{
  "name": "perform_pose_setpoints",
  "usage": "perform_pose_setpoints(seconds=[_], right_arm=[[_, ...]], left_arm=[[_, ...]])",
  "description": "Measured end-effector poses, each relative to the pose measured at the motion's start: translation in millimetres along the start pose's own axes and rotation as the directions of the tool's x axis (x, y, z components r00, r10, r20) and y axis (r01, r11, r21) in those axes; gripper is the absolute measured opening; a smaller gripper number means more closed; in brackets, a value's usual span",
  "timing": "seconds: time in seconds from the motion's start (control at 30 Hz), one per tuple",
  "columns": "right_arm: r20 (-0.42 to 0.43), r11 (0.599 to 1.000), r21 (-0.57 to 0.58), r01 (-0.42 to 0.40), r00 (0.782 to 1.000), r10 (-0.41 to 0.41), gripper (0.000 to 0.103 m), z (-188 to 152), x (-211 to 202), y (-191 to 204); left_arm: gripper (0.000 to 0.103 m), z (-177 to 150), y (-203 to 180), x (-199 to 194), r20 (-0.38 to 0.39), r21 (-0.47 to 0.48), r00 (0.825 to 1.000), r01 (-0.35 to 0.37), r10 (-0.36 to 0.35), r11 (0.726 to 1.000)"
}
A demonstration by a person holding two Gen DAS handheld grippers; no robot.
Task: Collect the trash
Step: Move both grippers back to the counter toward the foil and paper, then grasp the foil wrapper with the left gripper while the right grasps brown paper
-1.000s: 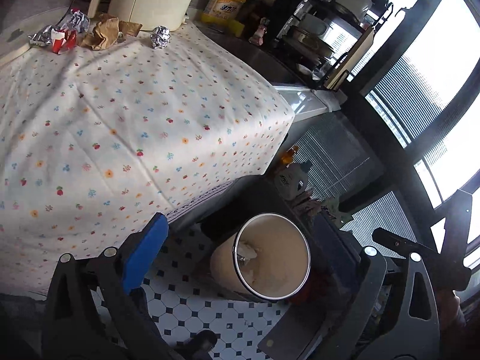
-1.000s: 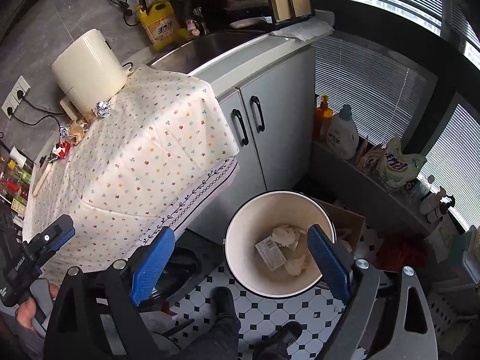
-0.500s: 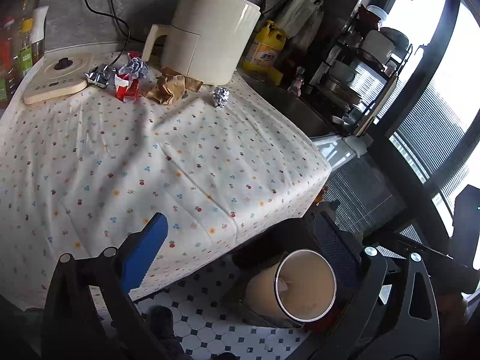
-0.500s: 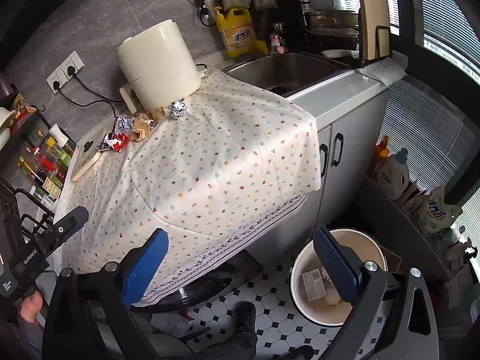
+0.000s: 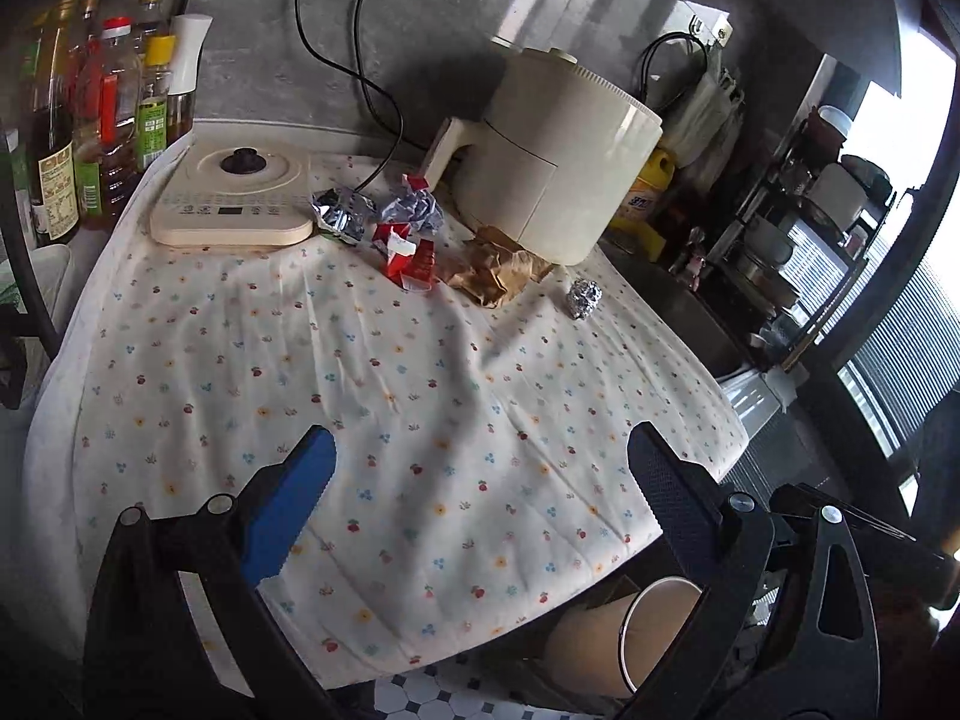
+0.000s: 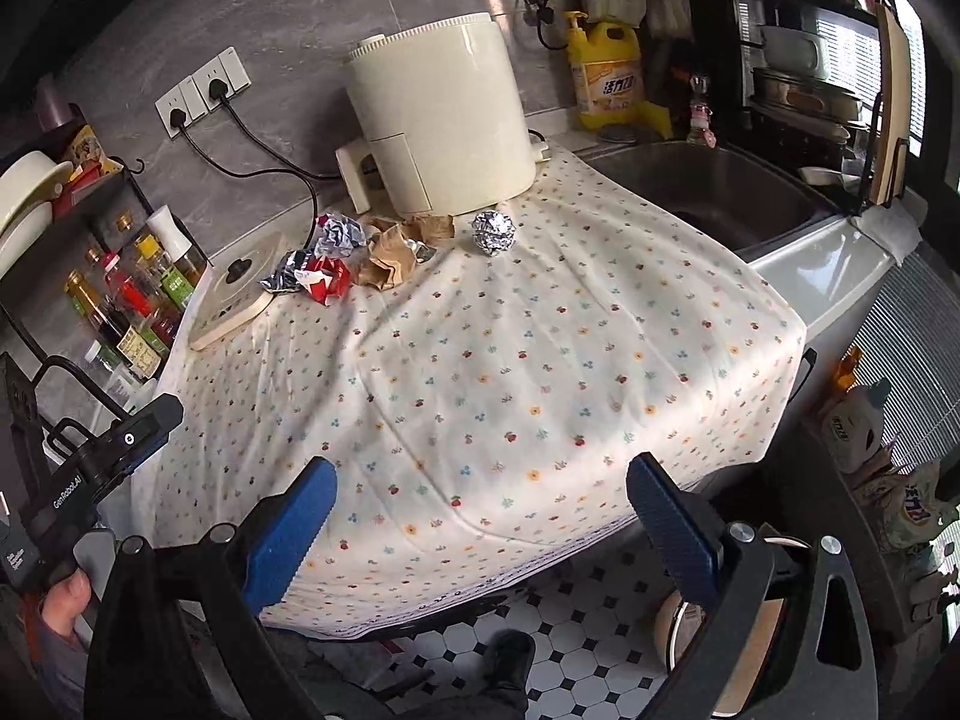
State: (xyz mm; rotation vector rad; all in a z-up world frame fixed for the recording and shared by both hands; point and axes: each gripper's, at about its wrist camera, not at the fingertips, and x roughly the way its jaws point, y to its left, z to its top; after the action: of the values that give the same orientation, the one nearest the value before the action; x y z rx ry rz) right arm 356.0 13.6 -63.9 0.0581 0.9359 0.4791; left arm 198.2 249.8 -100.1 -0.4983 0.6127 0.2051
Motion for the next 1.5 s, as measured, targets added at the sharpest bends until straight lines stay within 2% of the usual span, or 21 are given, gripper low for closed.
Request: perform_pose_setpoints(seconds=[0.27,0.47,0.73,0.9,1.17,1.5], right_arm=[[0.021,0.999,-0.040,0.005,1.000,-0.005,0.095,39,33,41],[0.040,0.998,-0.055,0.029,0.999,-0.027,0.090,70,56,60],[0.045,0.997,-0.064,0.047,0.998,-0.044,0.089,88,89,80],[0.023,0.997,-0.060,0.045,0.999,-0.043,0.083,96,117,88],[-0.010,0.998,-0.034,0.046,0.999,-0.047,0.076,117,169,96],[-0.054,0.998,-0.013,0.064,0.996,-0.065,0.073,134,220,102]], left_arm=[[0.096,45,41,15,0.057,-0.044,0.998,0.012,-0.010,0.999],[0.088,78,56,40,0.073,-0.035,0.997,0.035,-0.032,0.999],[0.080,109,68,83,0.033,-0.001,0.999,0.037,-0.037,0.999],[0.077,124,74,108,0.011,0.023,1.000,0.024,-0.024,0.999],[0.070,144,87,159,-0.076,0.096,0.997,-0.020,0.027,0.995],[0.066,161,93,209,-0.128,0.167,0.989,-0.051,0.073,0.985]])
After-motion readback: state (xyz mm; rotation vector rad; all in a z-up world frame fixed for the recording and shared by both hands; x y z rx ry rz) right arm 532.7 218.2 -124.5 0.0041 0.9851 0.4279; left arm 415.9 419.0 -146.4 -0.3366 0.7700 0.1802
